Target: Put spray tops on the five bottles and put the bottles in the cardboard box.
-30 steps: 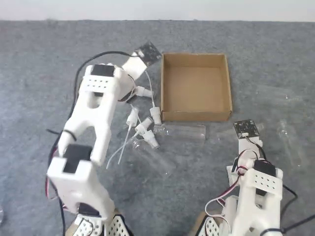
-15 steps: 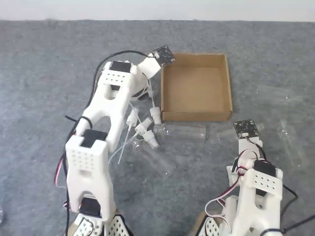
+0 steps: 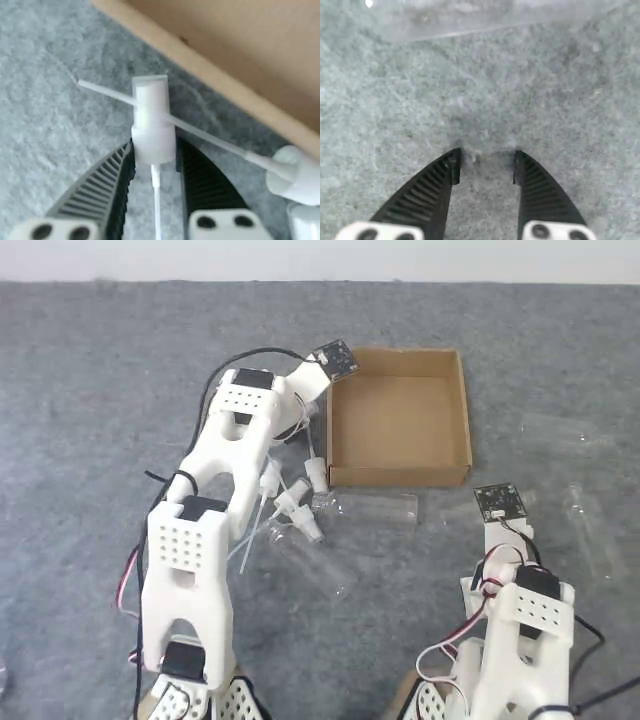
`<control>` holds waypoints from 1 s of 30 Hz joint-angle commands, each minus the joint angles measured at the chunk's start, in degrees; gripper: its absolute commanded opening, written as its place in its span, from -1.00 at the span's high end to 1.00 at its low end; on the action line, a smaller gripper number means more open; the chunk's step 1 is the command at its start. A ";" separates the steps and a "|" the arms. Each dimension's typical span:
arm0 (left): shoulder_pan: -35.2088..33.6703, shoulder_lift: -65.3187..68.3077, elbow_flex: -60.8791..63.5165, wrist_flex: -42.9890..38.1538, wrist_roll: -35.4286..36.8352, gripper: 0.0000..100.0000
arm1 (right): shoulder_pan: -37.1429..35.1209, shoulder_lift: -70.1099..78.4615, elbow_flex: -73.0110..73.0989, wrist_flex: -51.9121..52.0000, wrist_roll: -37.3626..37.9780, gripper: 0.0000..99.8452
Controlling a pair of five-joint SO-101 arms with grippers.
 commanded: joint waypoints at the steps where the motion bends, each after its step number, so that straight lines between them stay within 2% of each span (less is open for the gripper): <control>1: -3.34 -4.48 -3.56 6.59 5.63 0.92 | -0.40 -0.84 0.18 -1.45 -0.53 0.72; 11: -11.16 -17.32 -3.82 23.12 6.24 0.93 | -0.40 -0.84 0.18 -1.54 -0.53 0.72; 18: -16.18 -23.30 -0.22 28.75 9.23 0.93 | -0.48 -0.92 -0.35 -1.54 -0.09 0.72; 22: -18.81 -29.71 11.56 25.41 9.23 0.93 | -0.48 -0.92 -3.43 -4.00 -0.09 0.72; 27: -21.71 -42.11 31.87 14.68 9.76 0.93 | -2.24 -2.86 -10.55 -1.63 -0.44 0.72; 30: -21.71 -49.23 42.77 9.14 12.84 0.93 | -6.02 -7.69 -12.31 0.40 -0.44 0.72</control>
